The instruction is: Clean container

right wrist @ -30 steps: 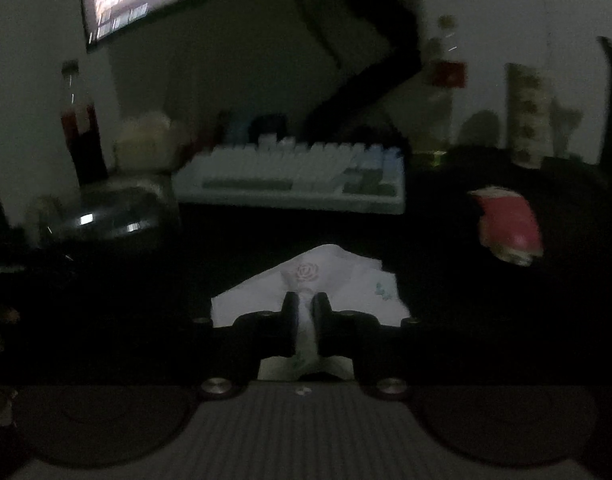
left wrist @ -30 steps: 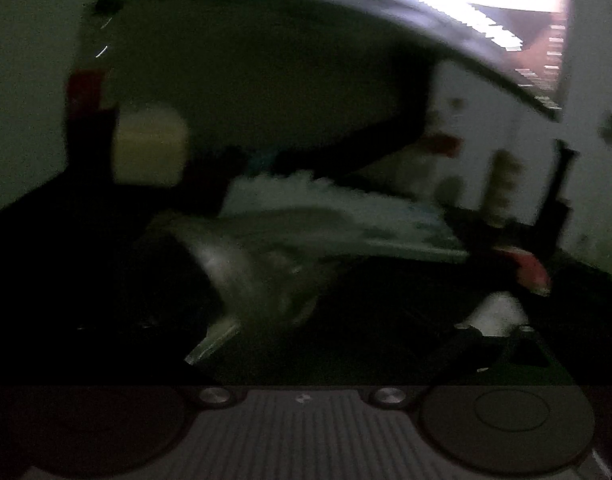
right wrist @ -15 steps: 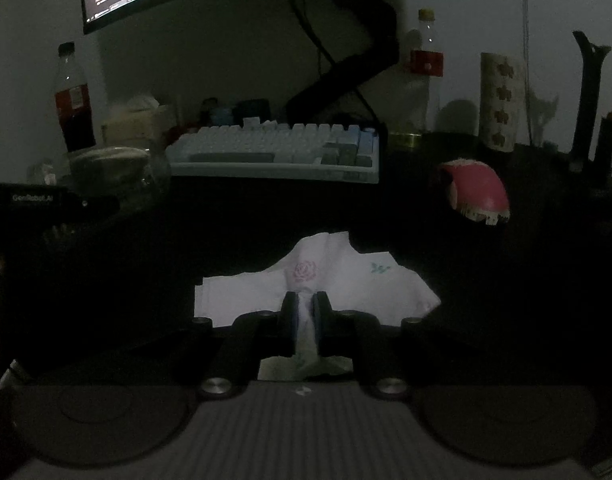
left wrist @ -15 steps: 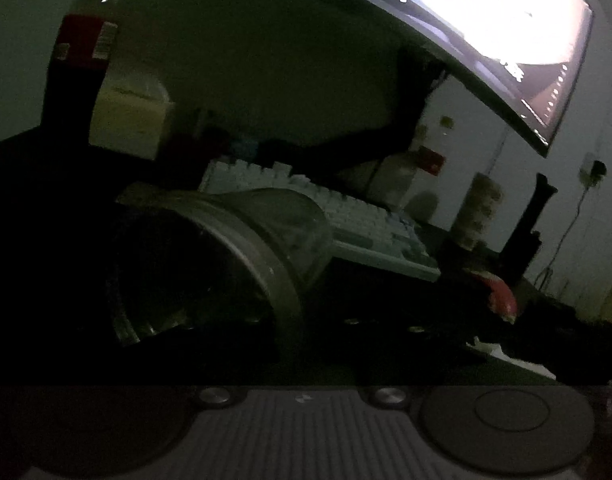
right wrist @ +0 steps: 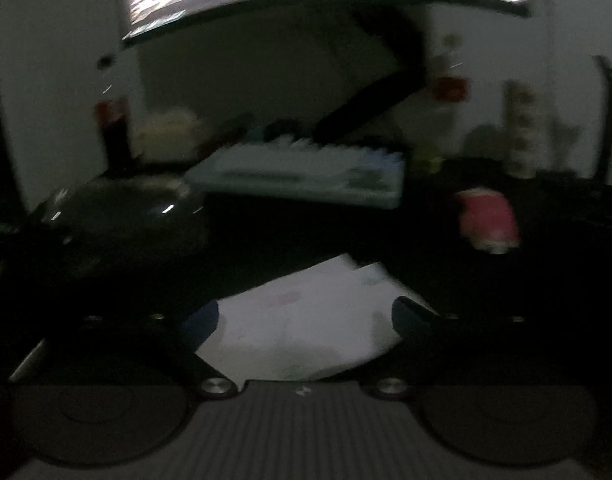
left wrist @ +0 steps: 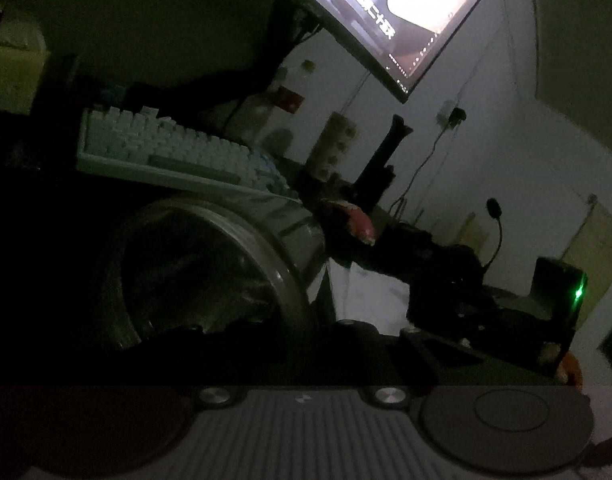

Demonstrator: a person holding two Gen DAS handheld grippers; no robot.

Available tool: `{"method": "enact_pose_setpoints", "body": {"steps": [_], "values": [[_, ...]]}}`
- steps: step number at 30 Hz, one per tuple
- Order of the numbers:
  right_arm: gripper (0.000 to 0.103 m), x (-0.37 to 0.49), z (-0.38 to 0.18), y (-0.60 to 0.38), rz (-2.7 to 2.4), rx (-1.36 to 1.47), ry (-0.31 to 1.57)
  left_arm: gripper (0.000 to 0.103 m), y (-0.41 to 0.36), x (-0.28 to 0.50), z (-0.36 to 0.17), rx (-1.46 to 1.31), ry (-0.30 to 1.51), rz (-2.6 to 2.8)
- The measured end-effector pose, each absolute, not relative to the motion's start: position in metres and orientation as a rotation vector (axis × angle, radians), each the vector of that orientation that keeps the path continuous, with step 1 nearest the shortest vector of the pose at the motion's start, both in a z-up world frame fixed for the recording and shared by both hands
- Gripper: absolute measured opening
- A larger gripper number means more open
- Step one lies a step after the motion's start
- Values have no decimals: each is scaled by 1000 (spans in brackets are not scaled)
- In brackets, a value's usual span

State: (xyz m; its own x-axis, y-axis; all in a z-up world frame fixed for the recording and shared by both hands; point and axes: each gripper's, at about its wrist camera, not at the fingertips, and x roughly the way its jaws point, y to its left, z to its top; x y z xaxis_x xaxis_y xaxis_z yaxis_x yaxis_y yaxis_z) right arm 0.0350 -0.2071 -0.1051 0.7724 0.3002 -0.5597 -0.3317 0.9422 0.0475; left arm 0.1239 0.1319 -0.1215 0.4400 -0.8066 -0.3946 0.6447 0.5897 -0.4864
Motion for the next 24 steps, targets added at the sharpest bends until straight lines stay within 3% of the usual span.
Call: {"method": "enact_pose_setpoints", "body": {"steps": [4,6,9,10,11,15,19,24], "values": [[102,53,-121,-186,317,-159,669,24,115,119,-123,-198,661,-858],[98,59,-125,-190,315,-84,670,25,109,116,-124,-180,658,-823],[54,57,-126,-192,296,-55,614,25,107,112,-123,-180,644,-779],[16,56,-125,-192,282,-51,605,29,107,112,-123,-184,633,-759],[11,57,-125,-193,264,-50,604,32,107,111,-123,-191,623,-735],[10,56,-125,-202,264,-1,597,31,109,104,-121,-234,551,-651],[9,47,-118,-214,266,79,569,7,116,98,-117,-268,502,-710],[9,28,-96,-228,285,151,507,6,127,100,-119,-289,517,-899]]}}
